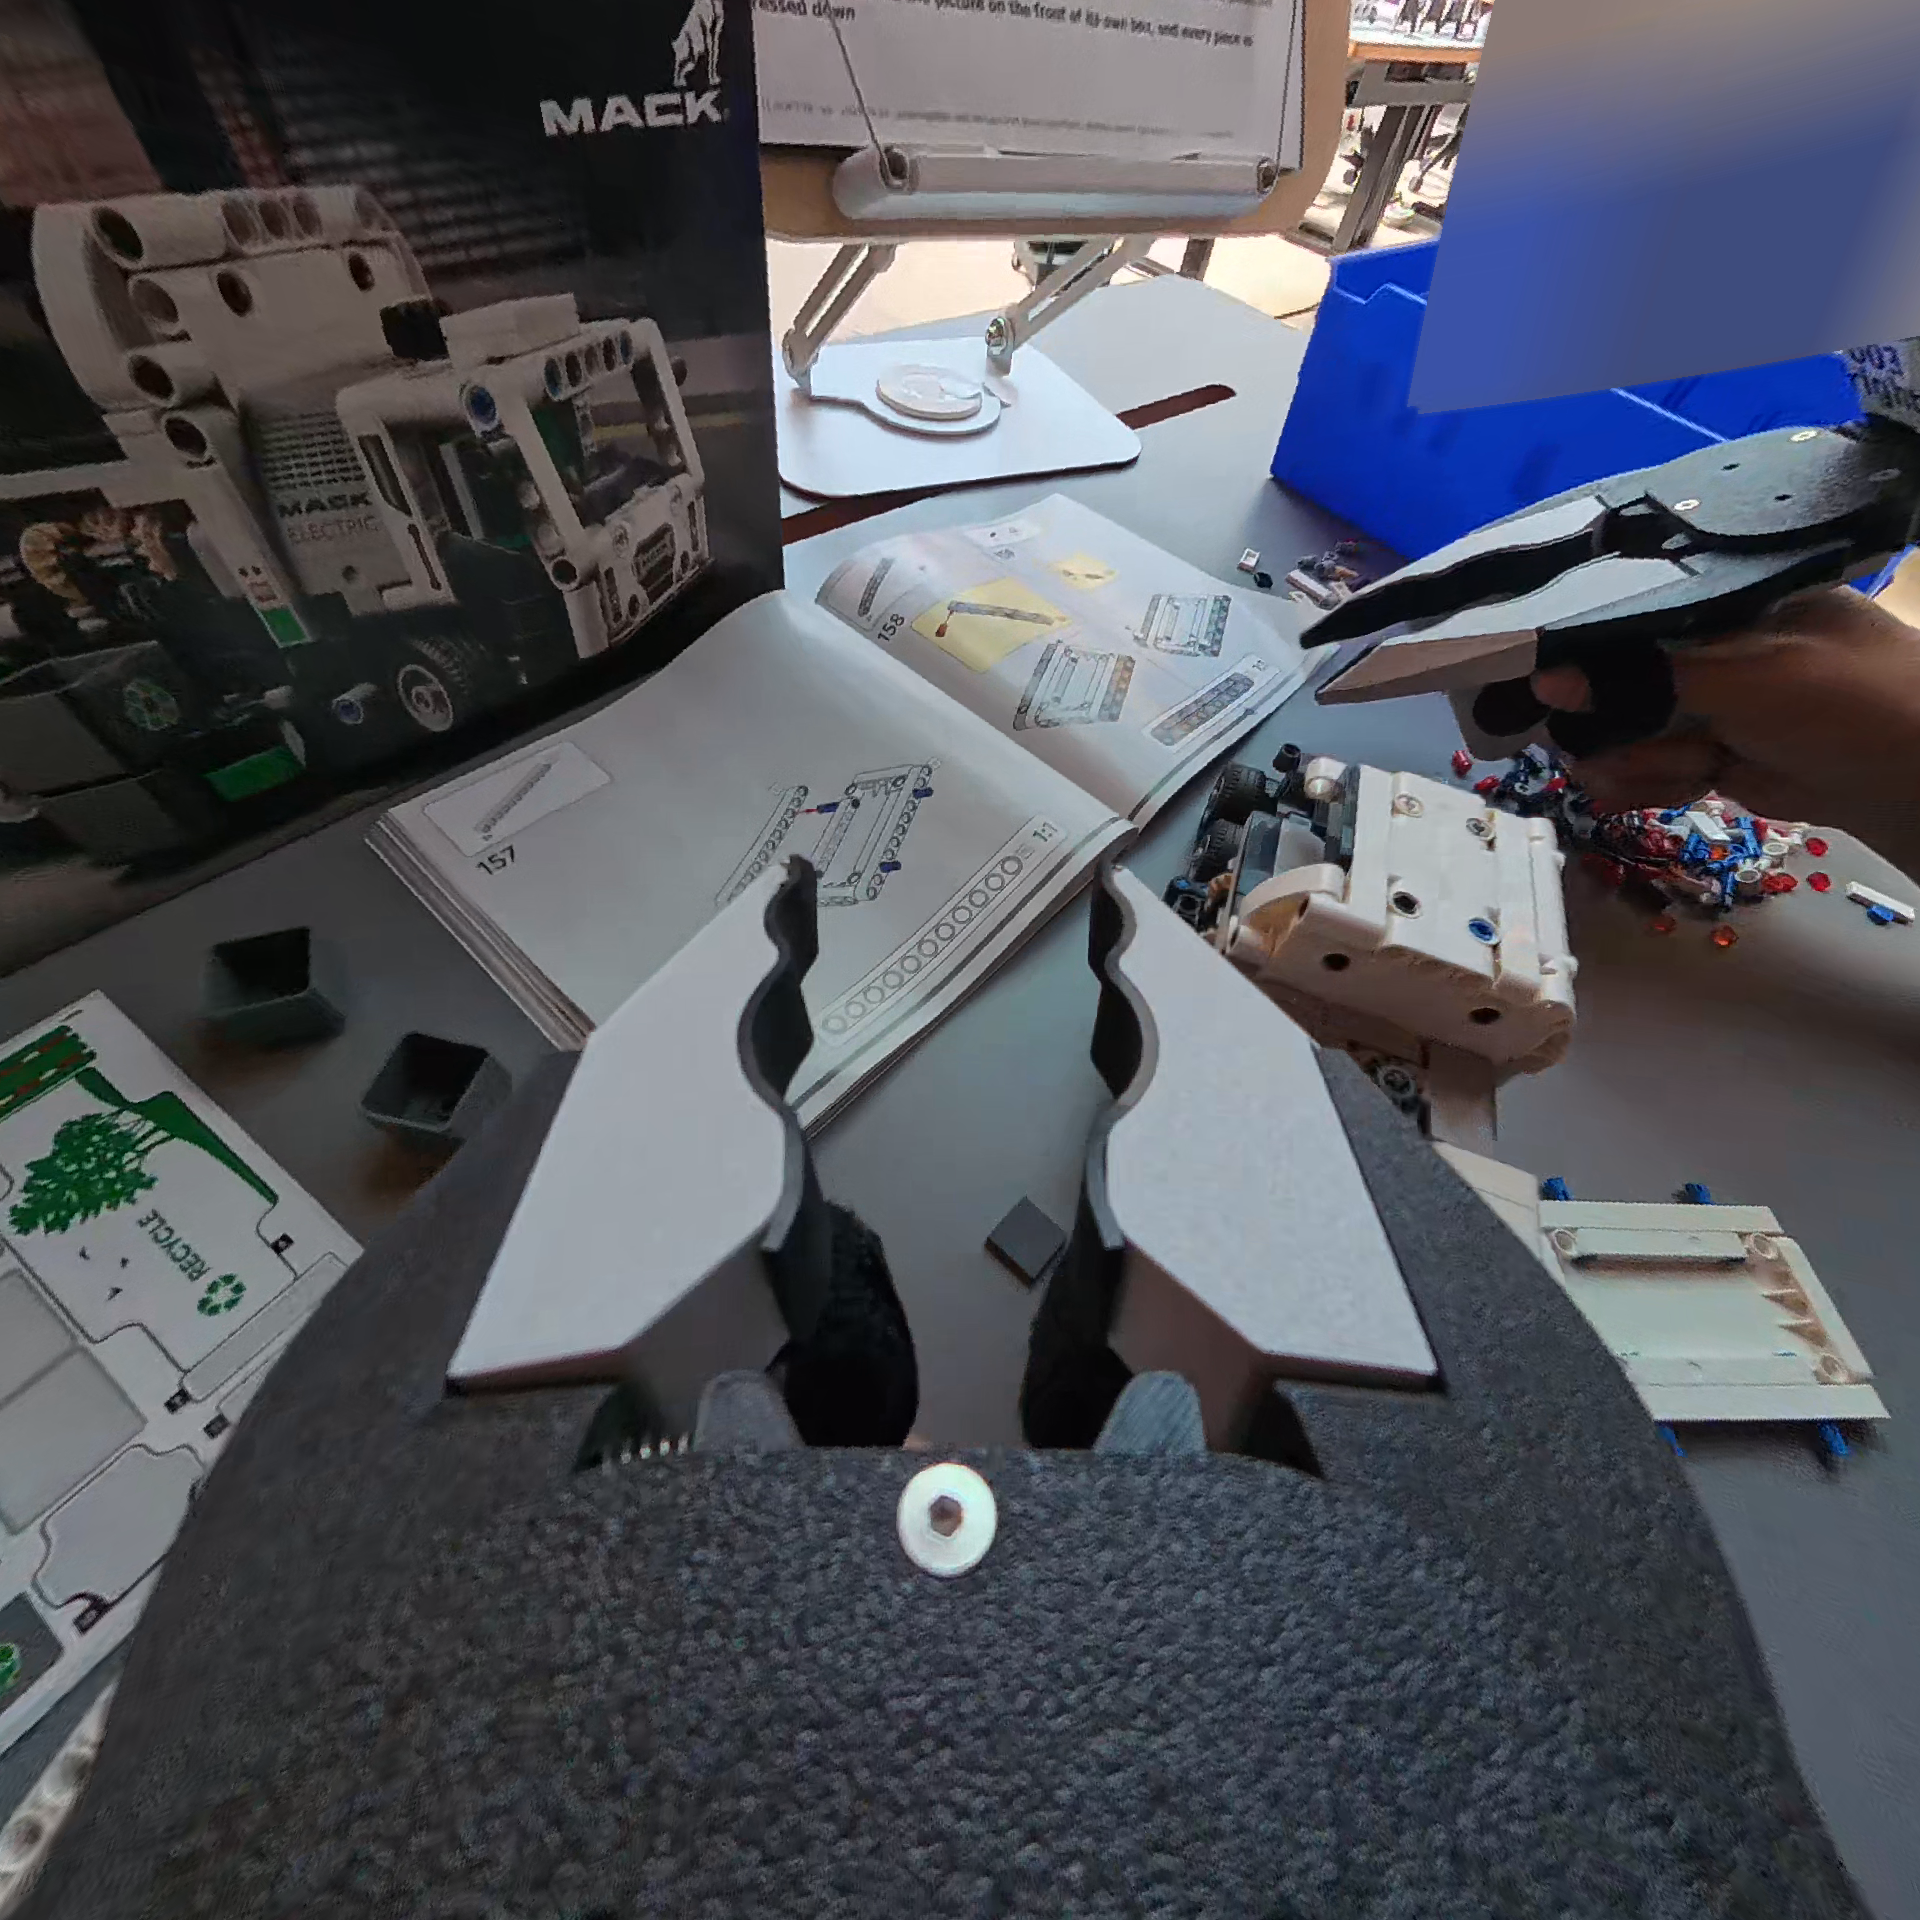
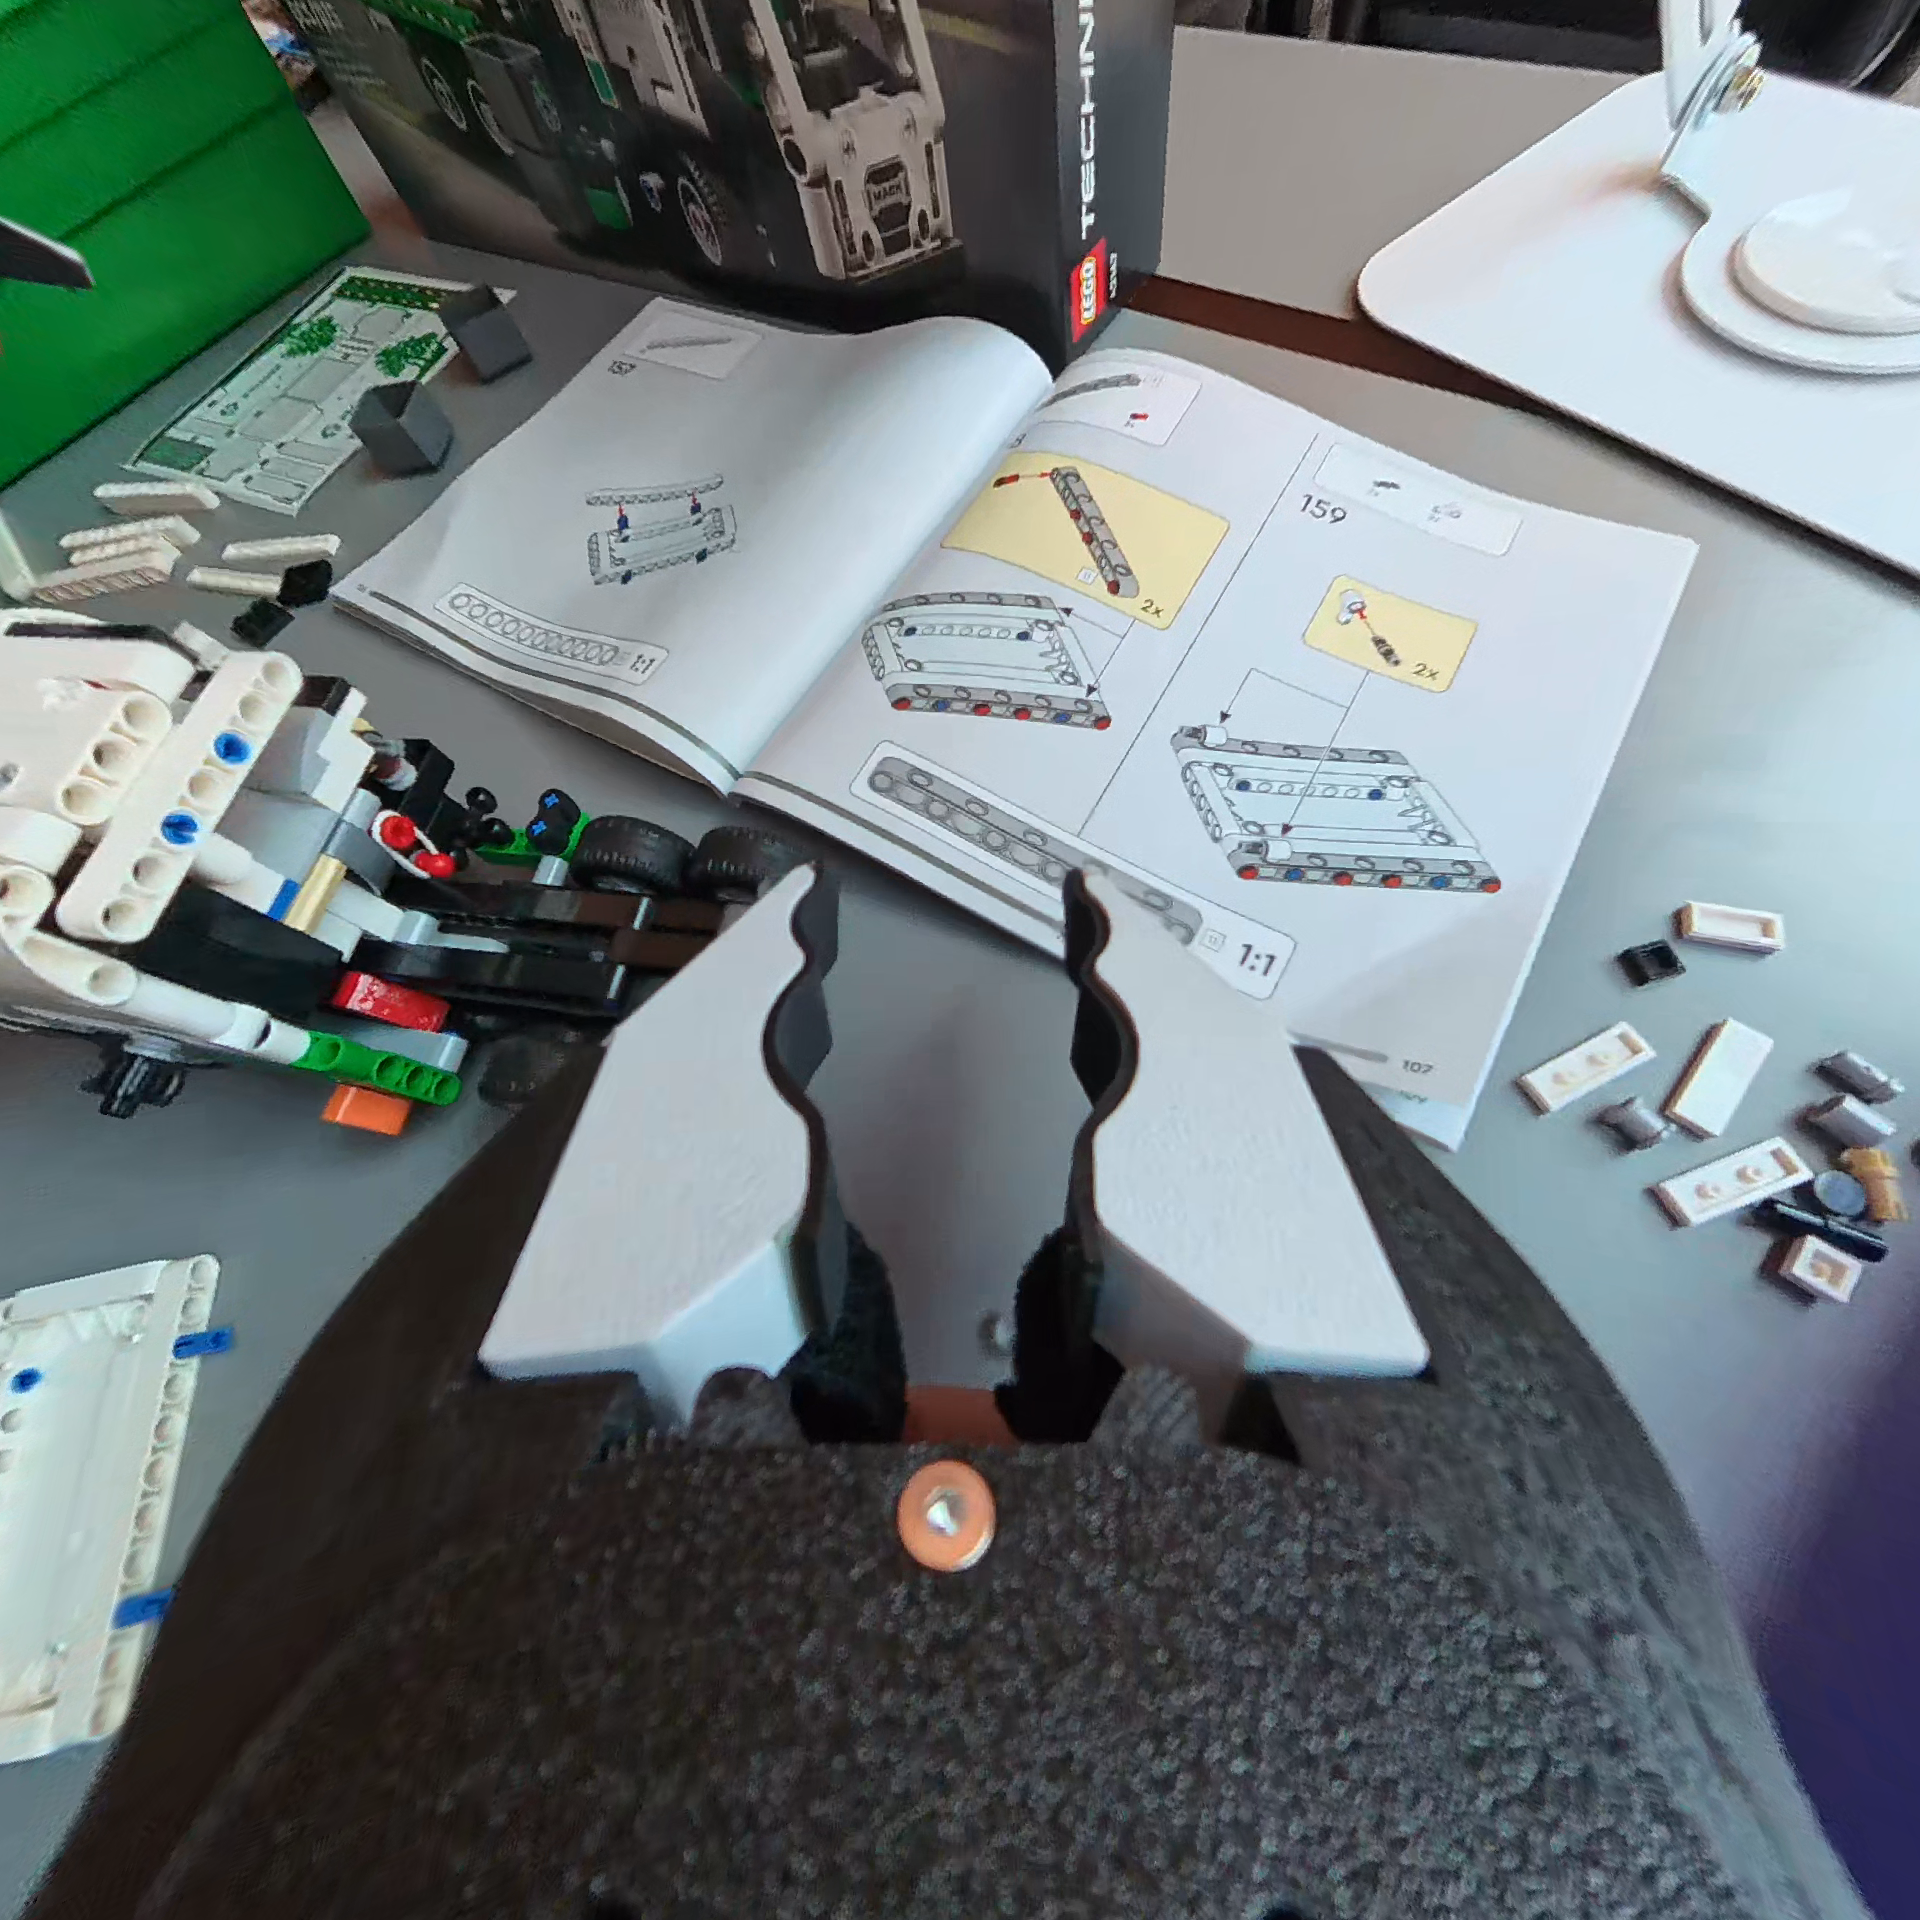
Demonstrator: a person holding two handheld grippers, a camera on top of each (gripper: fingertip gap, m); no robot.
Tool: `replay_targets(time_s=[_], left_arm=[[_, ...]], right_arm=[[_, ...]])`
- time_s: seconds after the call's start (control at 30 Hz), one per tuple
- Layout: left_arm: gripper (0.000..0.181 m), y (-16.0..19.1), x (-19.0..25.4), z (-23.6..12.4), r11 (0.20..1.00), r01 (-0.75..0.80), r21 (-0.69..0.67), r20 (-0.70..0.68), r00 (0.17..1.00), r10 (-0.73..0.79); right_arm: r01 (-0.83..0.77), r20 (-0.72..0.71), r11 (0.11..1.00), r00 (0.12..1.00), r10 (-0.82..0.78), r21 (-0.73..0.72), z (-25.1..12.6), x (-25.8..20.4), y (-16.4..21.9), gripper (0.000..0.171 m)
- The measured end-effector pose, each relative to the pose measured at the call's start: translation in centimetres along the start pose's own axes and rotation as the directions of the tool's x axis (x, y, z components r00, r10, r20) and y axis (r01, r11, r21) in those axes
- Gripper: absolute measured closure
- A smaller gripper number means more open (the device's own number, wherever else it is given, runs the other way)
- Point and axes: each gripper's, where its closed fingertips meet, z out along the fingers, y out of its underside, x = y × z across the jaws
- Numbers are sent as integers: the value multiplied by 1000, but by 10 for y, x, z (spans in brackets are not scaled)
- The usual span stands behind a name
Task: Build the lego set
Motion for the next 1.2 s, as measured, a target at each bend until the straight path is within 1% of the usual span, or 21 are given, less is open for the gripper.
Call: replay_targets(time_s=[0.03,0.1,0.23,0.3,0.4,0.67,1.2], left_arm=[[131,5,-1,0,1000,10,-5,-2,1000,-10],[131,12,-4,1,1000,26,-12,-5,1000,-27],[132,13,-9,0,995,98,18,-19,995,-98],[133,12,-8,-1,993,112,24,-33,993,-111],[133,15,-10,0,997,74,10,2,997,-74],[137,20,-9,2,999,34,-13,16,999,-34],[142,23,-14,0,1000,21,-22,41,999,-20]], right_arm=[[12,-21,1000,1000,-12,2,-2,3,0,128],[12,-51,1000,999,-11,19,-5,9,-4,129],[-56,-17,998,998,56,26,-6,9,-4,129],[-56,-13,998,998,56,25,-6,9,-2,129],[-47,-12,999,999,48,24,-6,8,0,130],[-48,-25,998,998,49,39,-11,11,-2,131],[-28,-47,999,998,29,24,-11,15,2,133]])
